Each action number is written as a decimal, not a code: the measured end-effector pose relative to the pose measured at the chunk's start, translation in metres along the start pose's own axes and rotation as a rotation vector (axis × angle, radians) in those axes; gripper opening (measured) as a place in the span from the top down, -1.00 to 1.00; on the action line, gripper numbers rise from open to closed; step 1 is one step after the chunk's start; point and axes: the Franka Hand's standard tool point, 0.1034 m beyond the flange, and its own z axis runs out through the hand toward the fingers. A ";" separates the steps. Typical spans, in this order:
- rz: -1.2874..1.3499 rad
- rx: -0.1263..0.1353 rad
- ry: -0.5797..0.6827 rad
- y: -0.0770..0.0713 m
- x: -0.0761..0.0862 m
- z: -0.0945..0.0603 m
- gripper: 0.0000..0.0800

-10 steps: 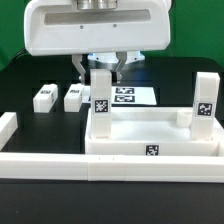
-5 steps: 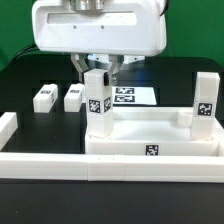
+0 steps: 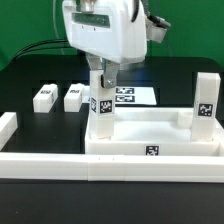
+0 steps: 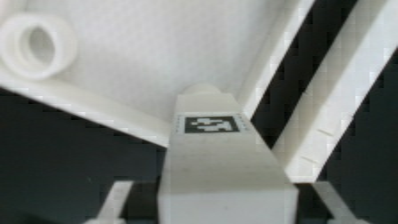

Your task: Assemble desk

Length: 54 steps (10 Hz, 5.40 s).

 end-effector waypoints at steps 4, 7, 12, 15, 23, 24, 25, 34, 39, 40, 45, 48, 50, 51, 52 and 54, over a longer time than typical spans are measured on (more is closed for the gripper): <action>0.116 0.007 -0.010 0.000 0.000 0.001 -0.01; -0.116 0.009 -0.006 0.000 0.002 0.001 -0.57; -0.592 0.011 0.000 -0.001 0.000 0.001 -0.62; -0.872 -0.007 0.009 -0.001 0.001 0.002 -0.62; -1.324 -0.032 0.017 0.001 0.003 0.003 0.02; -1.310 -0.031 0.016 0.001 0.003 0.003 0.28; -1.293 -0.031 0.017 0.001 0.003 0.003 0.28; -0.382 -0.007 0.020 0.002 0.002 0.005 0.28; 0.003 0.002 0.015 0.001 0.001 0.005 0.28; -0.017 0.002 0.015 0.001 0.001 0.005 0.23; -0.356 -0.005 0.017 0.000 -0.002 0.006 -0.60; -0.672 -0.006 0.016 -0.002 -0.003 0.006 -0.62; -0.883 -0.009 0.015 -0.002 -0.004 0.007 -0.62; -0.953 -0.010 0.015 -0.002 -0.004 0.007 -0.62; -1.006 -0.010 0.014 -0.002 -0.005 0.007 -0.62; -1.173 -0.015 0.015 -0.001 -0.003 0.007 -0.62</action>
Offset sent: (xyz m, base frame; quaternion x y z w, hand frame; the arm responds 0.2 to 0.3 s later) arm 0.0000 0.0000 0.0000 0.0000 0.0000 0.0000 1.0000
